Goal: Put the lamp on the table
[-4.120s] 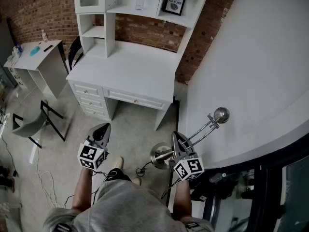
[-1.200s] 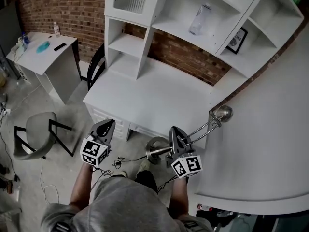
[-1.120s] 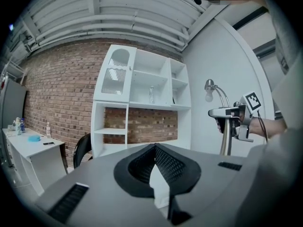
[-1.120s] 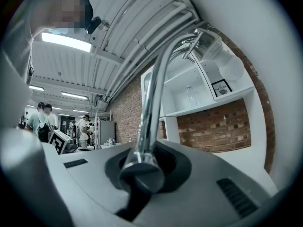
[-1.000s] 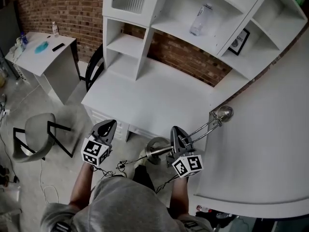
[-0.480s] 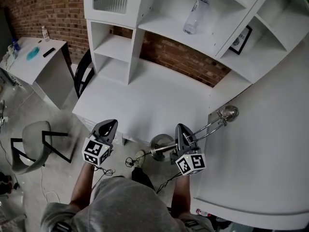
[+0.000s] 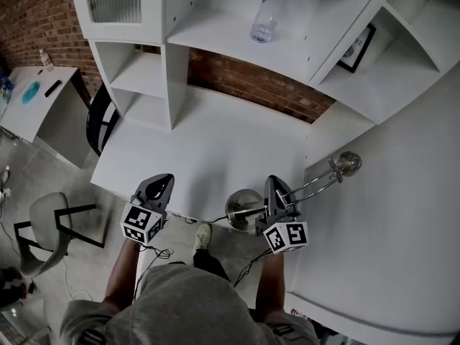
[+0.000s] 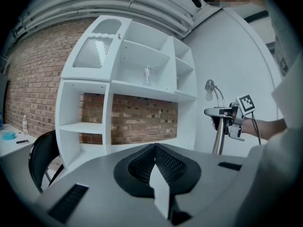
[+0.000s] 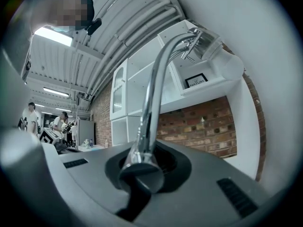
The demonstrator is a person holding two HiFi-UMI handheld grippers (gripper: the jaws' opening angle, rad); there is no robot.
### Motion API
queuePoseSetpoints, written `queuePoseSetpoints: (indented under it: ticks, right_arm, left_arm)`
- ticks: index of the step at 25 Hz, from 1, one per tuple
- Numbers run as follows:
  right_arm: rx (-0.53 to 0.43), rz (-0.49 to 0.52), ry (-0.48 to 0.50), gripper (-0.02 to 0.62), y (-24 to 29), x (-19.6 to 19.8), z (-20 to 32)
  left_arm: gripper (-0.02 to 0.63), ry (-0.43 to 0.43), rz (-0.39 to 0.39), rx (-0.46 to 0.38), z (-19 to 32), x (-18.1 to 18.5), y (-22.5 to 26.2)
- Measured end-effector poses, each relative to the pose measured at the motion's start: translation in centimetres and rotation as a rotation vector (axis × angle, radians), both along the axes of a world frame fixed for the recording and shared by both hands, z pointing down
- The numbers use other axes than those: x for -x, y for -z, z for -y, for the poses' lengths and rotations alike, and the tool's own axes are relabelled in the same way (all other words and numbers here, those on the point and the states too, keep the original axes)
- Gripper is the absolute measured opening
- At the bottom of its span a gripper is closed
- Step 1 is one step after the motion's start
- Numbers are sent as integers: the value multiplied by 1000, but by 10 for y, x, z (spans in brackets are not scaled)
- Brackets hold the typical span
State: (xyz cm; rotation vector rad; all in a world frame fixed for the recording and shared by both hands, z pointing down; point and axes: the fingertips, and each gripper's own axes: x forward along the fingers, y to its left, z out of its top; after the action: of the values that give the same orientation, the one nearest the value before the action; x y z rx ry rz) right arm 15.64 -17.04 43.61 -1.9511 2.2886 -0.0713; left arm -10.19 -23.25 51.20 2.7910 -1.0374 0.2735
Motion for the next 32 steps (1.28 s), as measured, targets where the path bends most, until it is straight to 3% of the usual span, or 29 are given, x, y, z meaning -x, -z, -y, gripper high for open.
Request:
queuePoseSetpoints:
  ticks: [15, 19, 32]
  right_arm:
    - [67, 6, -49, 20, -45, -94, 72]
    - [91, 17, -47, 20, -65, -110, 88]
    - [138, 64, -28, 20, -121, -148, 128]
  left_arm:
    - [5, -29, 32, 64, 76, -77, -27]
    - [5, -18, 13, 68, 94, -89, -33]
    - [5, -22, 72, 131, 128, -129, -69]
